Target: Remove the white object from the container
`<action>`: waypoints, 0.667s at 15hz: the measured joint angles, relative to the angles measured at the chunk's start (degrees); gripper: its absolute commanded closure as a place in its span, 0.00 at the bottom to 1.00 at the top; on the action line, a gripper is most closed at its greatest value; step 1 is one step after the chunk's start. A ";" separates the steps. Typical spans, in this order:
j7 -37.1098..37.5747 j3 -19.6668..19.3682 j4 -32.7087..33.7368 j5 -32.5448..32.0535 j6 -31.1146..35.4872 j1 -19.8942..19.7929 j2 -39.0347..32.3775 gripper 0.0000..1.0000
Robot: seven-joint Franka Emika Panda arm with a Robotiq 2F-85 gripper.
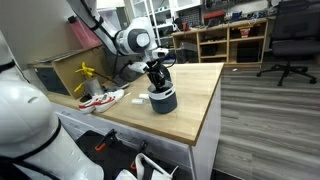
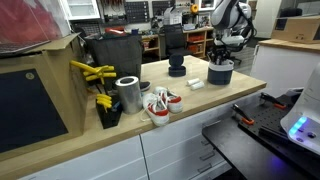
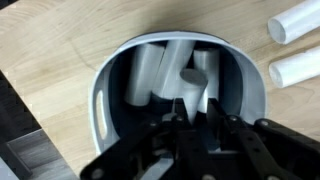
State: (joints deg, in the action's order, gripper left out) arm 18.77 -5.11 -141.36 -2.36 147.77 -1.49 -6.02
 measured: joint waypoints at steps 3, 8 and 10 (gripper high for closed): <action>-3.49 0.02 0.01 3.06 -1.92 -0.41 0.09 0.78; -4.14 -0.15 0.04 3.50 -3.38 -1.47 0.08 0.64; -4.15 -0.30 0.19 3.48 -3.38 -1.92 0.04 0.63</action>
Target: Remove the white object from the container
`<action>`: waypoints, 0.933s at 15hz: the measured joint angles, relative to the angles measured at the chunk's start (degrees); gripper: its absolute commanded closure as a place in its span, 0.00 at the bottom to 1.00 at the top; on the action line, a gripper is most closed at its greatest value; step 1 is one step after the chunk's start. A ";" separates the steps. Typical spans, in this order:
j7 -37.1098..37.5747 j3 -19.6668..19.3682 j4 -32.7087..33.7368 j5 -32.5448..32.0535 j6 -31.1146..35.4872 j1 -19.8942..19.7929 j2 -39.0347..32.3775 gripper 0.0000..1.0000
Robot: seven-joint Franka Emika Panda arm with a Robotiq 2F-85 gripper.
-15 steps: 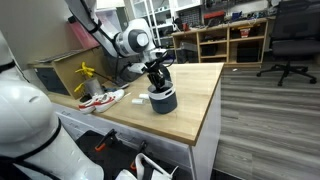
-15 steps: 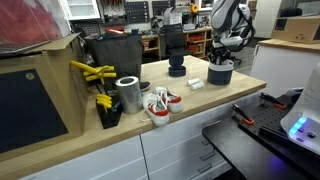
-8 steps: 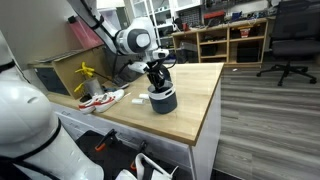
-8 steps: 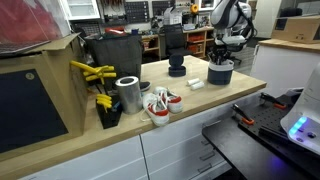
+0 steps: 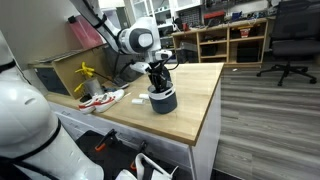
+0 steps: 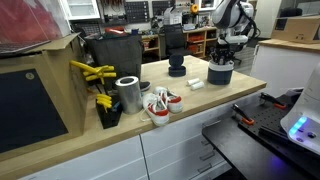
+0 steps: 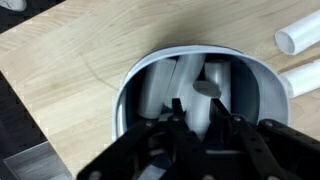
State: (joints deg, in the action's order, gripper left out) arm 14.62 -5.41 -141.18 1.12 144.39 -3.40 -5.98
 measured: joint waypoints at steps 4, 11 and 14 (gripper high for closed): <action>0.01 -0.76 0.68 -0.75 0.10 -0.55 -1.74 0.64; 0.02 -0.81 2.58 -0.64 0.90 -0.48 -6.84 0.58; 0.01 -0.32 3.29 -0.09 0.90 -0.48 -6.97 0.47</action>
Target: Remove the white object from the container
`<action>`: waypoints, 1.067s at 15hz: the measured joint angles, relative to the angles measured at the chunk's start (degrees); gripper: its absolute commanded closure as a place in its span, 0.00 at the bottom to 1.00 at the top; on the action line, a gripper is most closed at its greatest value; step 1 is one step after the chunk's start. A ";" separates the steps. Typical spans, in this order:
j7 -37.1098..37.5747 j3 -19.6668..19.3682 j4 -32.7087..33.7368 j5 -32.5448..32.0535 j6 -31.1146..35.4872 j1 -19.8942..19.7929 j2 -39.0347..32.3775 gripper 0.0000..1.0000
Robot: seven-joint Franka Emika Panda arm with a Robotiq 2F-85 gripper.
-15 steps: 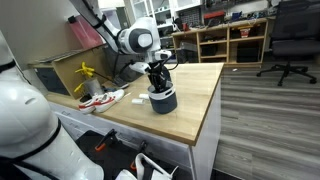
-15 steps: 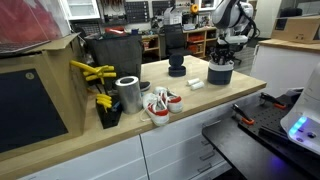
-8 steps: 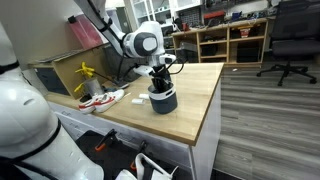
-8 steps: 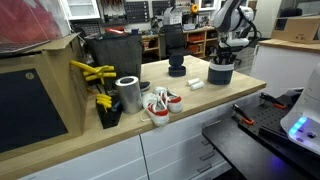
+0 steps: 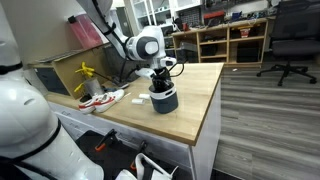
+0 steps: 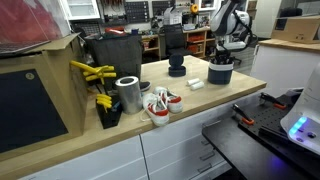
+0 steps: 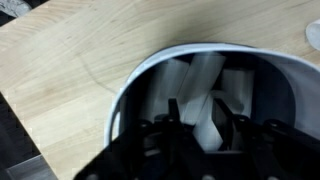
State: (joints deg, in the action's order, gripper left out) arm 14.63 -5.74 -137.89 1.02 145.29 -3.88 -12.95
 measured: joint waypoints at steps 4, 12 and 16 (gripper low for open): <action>-0.11 1.14 0.91 0.91 0.04 0.03 0.00 0.33; -0.10 1.35 0.71 -0.65 2.67 0.56 -1.50 0.43; -0.10 1.31 0.44 -1.23 3.69 0.66 -1.66 0.48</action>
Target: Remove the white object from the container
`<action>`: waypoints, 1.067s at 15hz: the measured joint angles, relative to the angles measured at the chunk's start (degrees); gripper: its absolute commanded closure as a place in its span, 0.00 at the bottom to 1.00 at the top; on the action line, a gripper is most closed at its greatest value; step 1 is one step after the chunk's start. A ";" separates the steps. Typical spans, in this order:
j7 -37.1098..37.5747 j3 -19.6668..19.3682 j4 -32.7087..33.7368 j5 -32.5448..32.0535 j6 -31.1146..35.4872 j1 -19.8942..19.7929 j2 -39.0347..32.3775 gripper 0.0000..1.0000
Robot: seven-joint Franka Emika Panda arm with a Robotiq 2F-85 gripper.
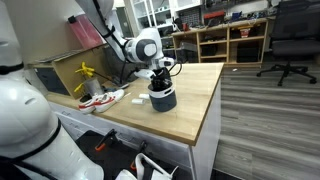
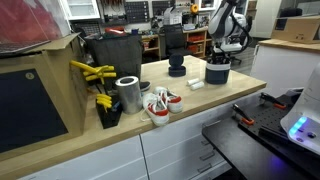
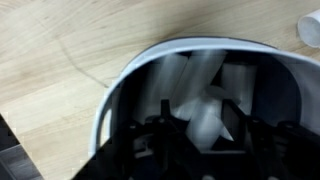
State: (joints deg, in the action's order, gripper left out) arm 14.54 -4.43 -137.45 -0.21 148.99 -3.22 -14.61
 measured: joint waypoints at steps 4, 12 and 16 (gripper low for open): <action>0.00 0.00 -0.62 -0.40 1.68 0.05 0.00 0.38; -6.55 1.69 -1.61 9.23 4.18 -1.09 -0.14 0.13; -11.76 2.78 -1.71 14.64 4.76 -2.71 0.07 0.47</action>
State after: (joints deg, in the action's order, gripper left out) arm 2.78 -1.65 -139.15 14.43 153.75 -5.93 -14.54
